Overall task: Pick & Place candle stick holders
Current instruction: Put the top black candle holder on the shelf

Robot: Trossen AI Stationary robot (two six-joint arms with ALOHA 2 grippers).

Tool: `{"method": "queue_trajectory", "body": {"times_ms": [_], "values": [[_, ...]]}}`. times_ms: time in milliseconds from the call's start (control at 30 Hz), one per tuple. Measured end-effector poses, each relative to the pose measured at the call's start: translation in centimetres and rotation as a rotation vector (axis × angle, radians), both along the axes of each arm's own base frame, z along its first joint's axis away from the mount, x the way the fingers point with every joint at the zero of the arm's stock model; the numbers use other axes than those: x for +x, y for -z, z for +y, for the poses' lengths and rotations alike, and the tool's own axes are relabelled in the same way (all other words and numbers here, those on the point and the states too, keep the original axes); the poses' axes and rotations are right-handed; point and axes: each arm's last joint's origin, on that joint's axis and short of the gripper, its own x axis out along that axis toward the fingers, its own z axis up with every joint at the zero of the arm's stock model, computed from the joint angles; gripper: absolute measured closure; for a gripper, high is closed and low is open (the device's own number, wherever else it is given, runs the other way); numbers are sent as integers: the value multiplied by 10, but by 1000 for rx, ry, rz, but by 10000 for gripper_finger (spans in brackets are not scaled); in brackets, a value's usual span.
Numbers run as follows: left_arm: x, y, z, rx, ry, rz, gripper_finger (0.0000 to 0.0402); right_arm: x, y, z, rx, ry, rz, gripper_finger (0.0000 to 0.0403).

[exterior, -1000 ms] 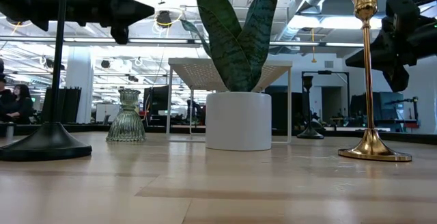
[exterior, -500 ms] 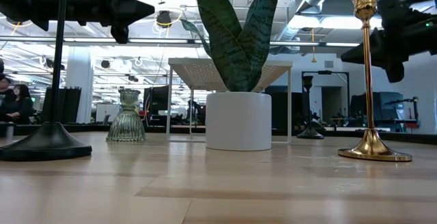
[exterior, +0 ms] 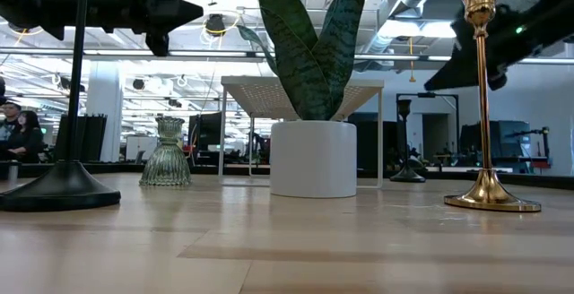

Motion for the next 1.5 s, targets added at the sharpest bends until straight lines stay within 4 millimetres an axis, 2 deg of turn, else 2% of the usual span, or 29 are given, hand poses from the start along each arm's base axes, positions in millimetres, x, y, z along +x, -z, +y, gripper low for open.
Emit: {"method": "queue_trajectory", "body": {"times_ms": [200, 400, 500, 633, 933, 1033, 1267, 1500], "values": [[0, 0, 0, -31, 8, -4, 396, 15, 4, -9, -10, 62, -14, 403], [0, 0, 0, -33, 9, -4, 396, 19, 12, -24, -20, 168, 26, 402], [0, 0, 0, -32, 9, -4, 396, 21, 15, -29, 3, 166, 48, 388], [0, 0, 0, -32, 9, -4, 398, 22, 18, -33, 19, 165, 62, 338], [0, 0, 0, -32, 9, -4, 398, 21, 14, -46, 18, 243, 11, 182], [0, 0, 0, -32, 9, -4, 397, 20, 13, -54, 19, 290, -7, 154], [0, 0, 0, -32, 9, -4, 398, 26, 20, -75, 45, 276, 3, 156], [0, 0, 0, -34, 2, -4, 398, 31, 32, -93, 34, 340, 25, 169]]}}
